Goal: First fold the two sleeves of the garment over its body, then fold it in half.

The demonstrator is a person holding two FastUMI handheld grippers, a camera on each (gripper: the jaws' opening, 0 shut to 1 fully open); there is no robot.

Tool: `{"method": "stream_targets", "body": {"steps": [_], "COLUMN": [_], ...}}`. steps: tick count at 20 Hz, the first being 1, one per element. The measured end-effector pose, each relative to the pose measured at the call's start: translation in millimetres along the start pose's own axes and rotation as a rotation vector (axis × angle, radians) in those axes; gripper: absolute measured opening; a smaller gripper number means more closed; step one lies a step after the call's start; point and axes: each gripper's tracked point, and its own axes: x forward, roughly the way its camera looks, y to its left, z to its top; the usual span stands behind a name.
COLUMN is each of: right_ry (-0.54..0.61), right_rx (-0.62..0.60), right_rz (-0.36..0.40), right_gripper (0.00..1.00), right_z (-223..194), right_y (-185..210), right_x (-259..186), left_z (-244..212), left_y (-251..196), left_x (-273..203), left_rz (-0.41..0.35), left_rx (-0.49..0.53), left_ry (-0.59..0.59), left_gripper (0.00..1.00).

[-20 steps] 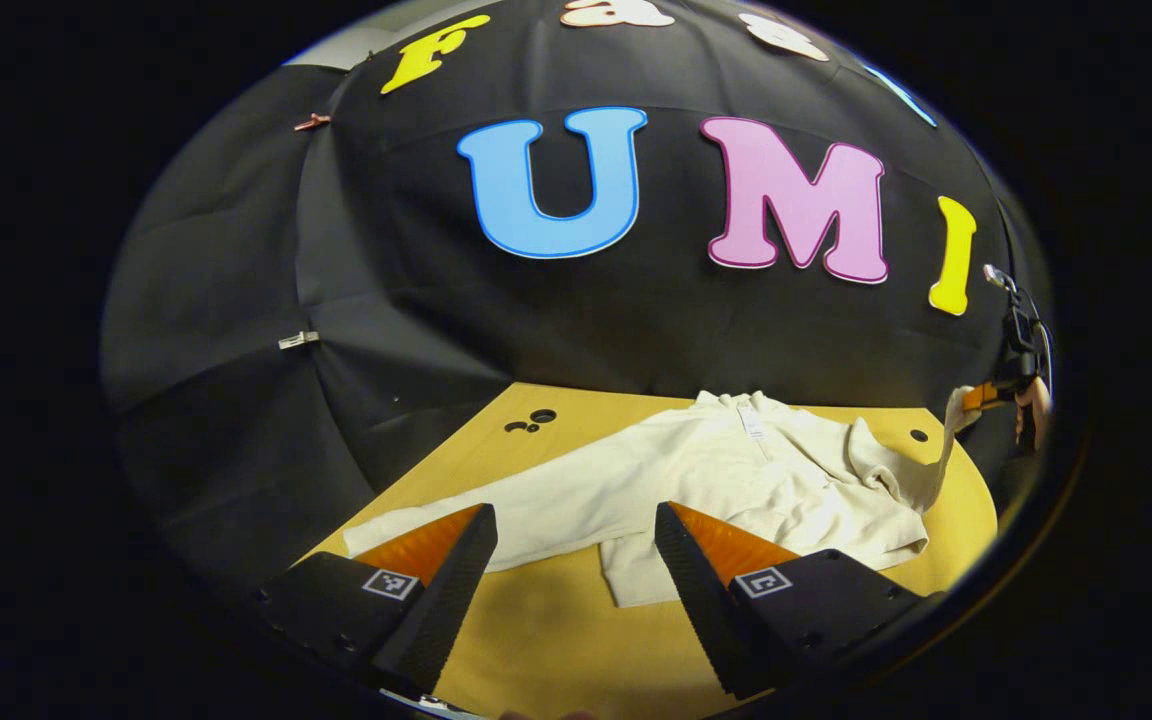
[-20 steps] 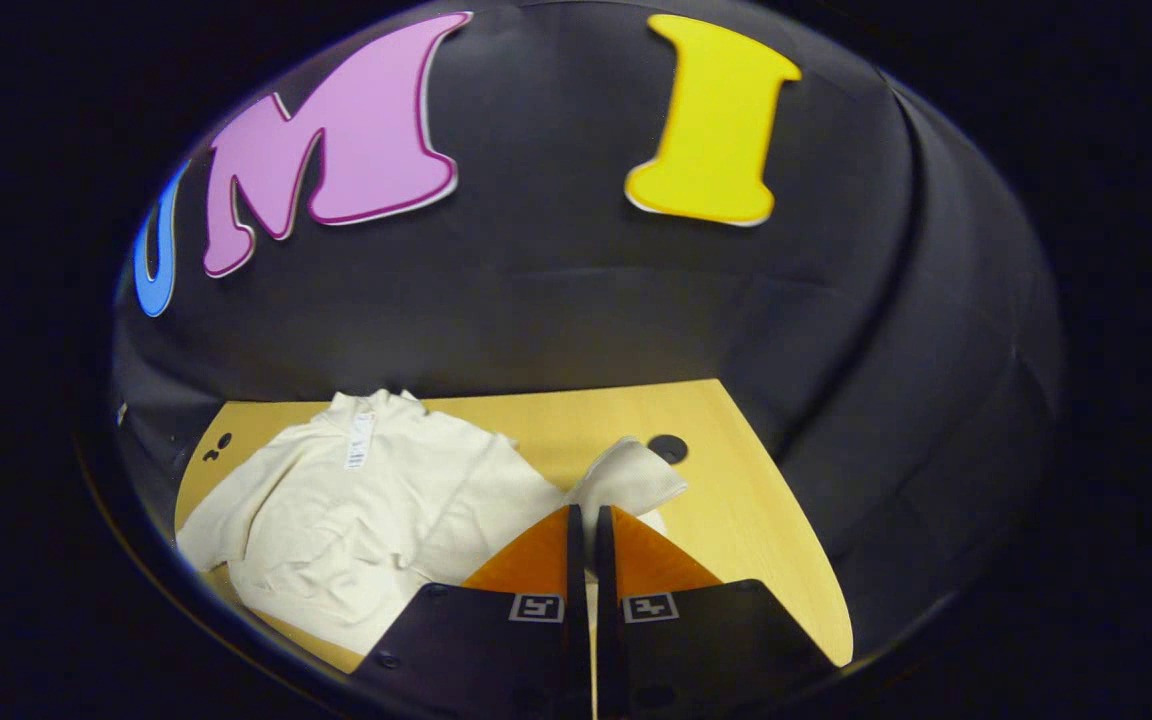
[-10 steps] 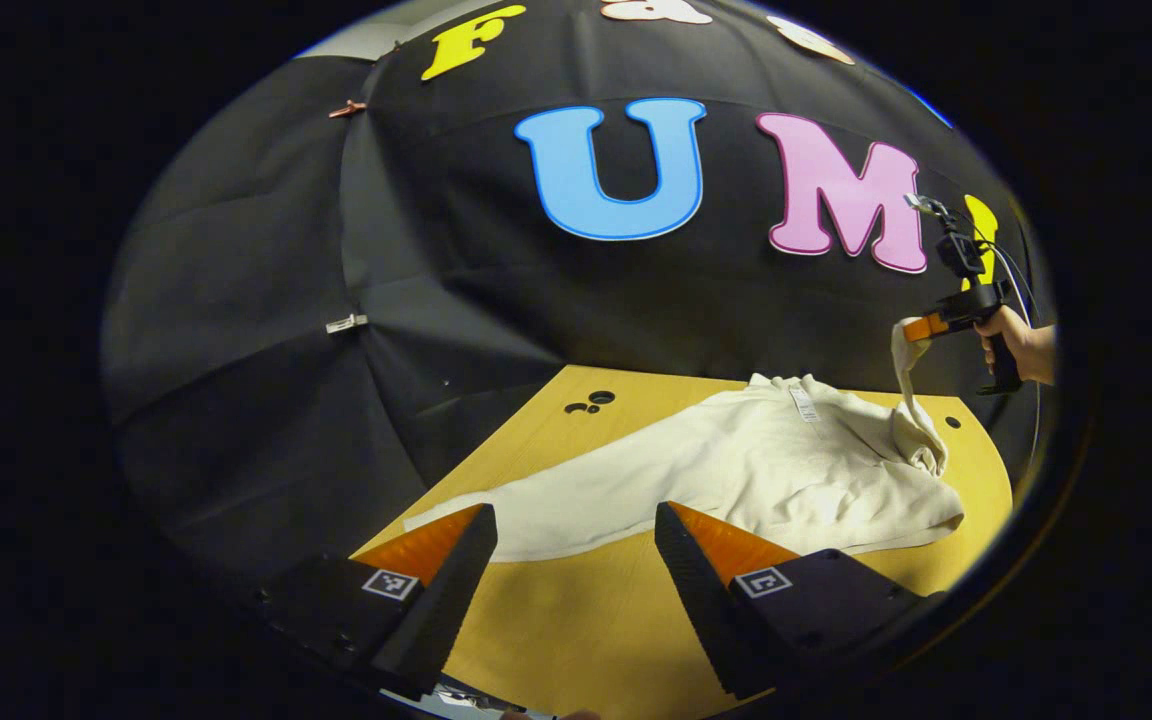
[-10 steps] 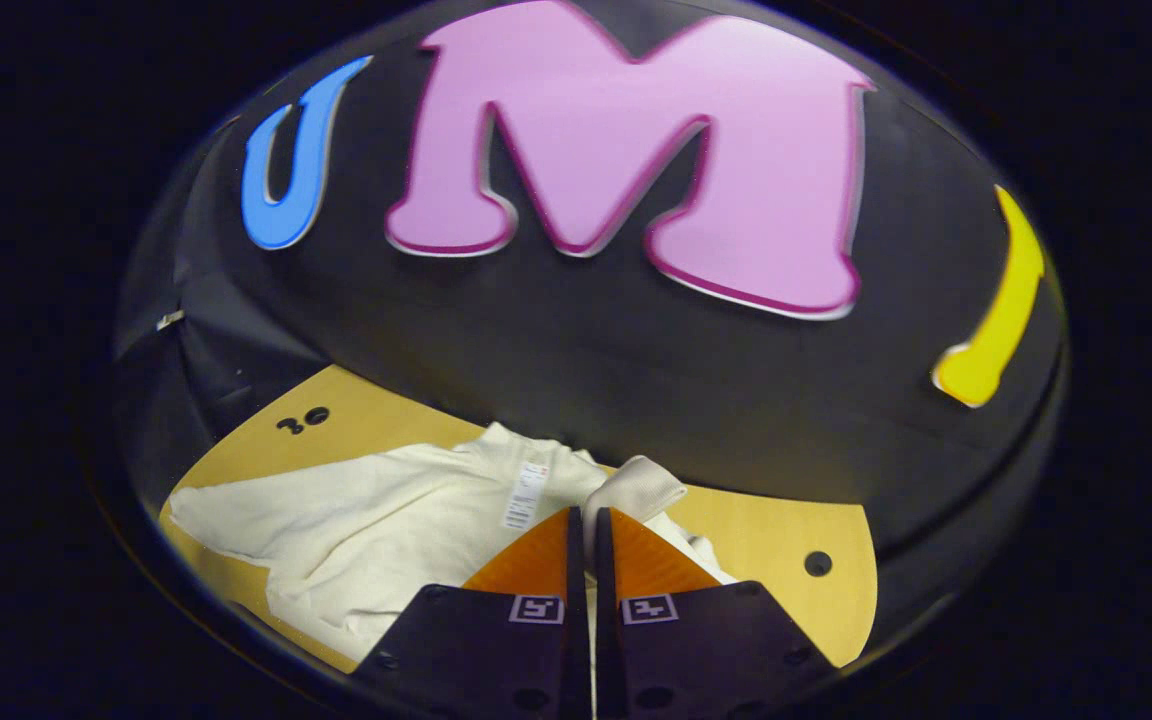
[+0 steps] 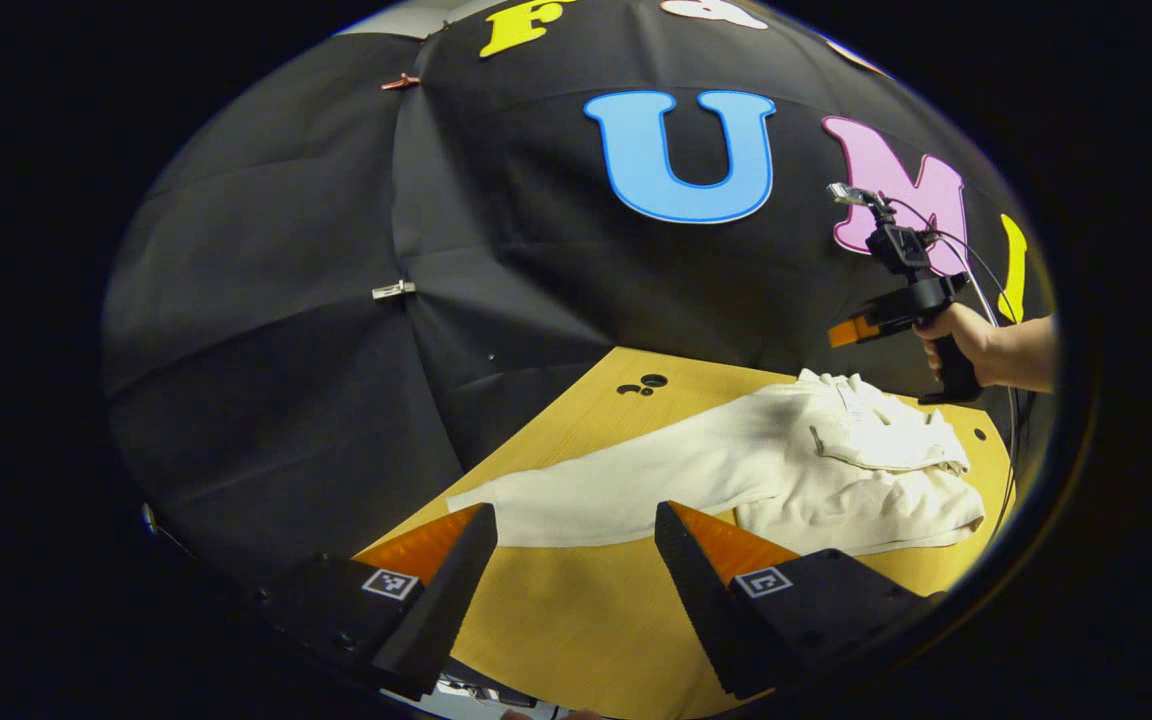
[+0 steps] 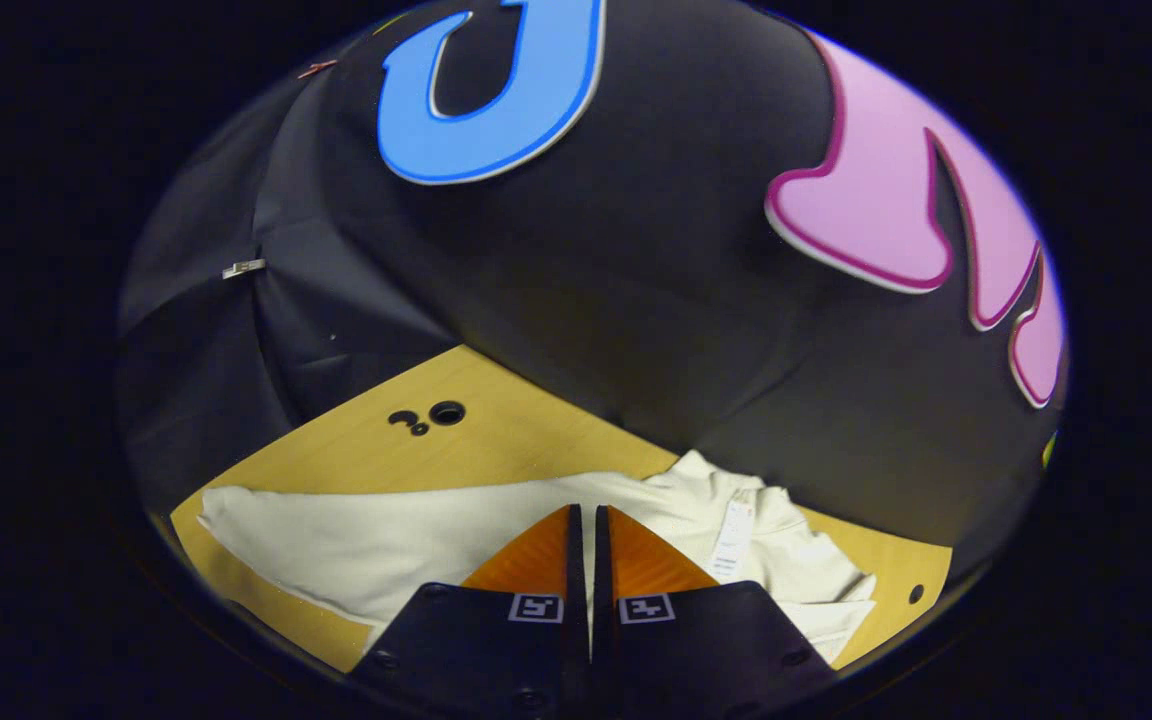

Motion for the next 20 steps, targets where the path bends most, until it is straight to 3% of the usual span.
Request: {"method": "stream_targets", "body": {"steps": [5,9,10,14,20], "right_ry": [0.002,-0.020,-0.027,-0.070,-0.112], "right_rx": [-0.002,0.053,0.058,0.071,0.115], "right_rz": [0.060,0.125,0.133,0.088,-0.063], "right_gripper": [0.05,0.07,0.55,1.00,0.99], "right_z": [-15,-17,-17,-20,-33], "right_y": [48,76,77,54,-27], "right_x": [11,-6,-14,-46,-115], "left_z": [-13,-20,-19,-25,-50], "left_y": [16,30,34,58,93], "left_x": [11,33,41,67,111], "left_rz": [0.012,0.034,0.040,0.079,0.127], "left_rx": [-0.012,-0.013,-0.017,-0.035,-0.041], "left_ry": [0.016,0.025,0.026,0.045,0.115], "left_gripper": [0.99,0.99,0.99,0.99,0.99]}}
